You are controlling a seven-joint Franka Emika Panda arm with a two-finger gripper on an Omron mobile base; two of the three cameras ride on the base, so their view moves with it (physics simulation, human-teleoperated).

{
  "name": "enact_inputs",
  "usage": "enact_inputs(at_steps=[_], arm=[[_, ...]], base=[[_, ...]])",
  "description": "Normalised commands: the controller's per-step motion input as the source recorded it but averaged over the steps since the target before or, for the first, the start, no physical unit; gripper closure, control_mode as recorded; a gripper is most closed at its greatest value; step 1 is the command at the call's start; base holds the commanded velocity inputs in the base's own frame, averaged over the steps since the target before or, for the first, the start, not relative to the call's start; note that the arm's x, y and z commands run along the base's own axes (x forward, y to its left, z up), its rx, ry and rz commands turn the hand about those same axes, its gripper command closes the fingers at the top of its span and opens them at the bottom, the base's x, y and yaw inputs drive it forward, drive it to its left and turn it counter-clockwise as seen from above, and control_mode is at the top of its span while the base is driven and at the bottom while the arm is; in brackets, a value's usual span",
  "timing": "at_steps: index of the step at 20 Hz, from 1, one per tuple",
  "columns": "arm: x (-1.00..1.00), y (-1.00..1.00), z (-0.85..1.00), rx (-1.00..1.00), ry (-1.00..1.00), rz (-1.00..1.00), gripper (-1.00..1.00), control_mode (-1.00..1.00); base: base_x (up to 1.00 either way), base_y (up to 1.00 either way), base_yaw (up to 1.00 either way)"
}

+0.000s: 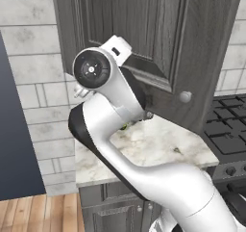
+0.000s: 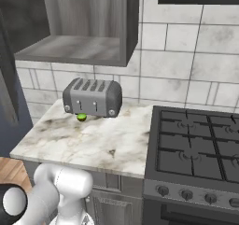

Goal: Close all open cabinet doors.

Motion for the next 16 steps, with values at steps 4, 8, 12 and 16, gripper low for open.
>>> enact_inputs(at_steps=[4,8,12,16], arm=[[0.12,-0.44,0.0,0.0,0.0,0.0,-1.0,-1.0],[0.24,-0.49,0.01,0.0,0.0,0.01,-1.0,-1.0],[0.33,-0.55,0.0,0.0,0.01,0.04,-1.0,-1.0],[0.5,-0.54,0.0,0.0,0.04,0.07,-1.0,-1.0]], base=[[0.0,0.0,0.0],[0.0,0.0,0.0],[0.0,0.0,0.0],[0.0,0.0,0.0]])
